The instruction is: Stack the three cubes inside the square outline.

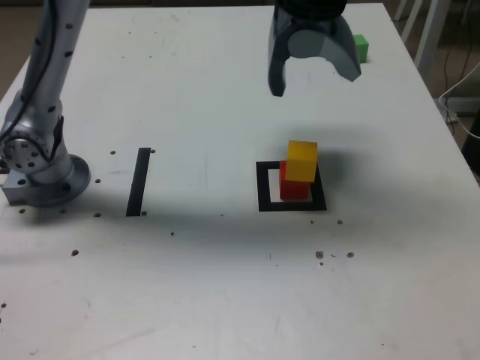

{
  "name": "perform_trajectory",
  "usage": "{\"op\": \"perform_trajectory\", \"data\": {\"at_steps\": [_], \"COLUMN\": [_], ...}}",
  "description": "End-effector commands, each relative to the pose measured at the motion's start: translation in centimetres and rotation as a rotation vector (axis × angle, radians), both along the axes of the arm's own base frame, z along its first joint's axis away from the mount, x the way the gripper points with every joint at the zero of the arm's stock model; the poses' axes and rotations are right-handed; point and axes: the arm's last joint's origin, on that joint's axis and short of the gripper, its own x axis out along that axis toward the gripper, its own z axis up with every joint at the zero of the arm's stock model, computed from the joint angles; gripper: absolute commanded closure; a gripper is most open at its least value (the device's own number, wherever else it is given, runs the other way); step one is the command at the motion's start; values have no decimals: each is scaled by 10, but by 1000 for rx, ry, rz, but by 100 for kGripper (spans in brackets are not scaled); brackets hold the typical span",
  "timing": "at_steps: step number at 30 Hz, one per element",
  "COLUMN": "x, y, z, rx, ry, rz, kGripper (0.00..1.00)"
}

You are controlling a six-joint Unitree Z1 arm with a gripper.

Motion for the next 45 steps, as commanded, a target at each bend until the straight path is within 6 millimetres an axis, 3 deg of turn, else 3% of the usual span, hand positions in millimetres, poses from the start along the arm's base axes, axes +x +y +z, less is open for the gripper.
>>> {"op": "perform_trajectory", "data": {"at_steps": [1,8,26,45], "x": [4,13,40,38], "y": [10,35,100,152], "z": [0,5,-16,-19], "rx": [-1,-15,-77,-67], "ry": [4,-17,-36,-73], "rz": [11,36,53,1], "kGripper": [0,0,0,0]}}
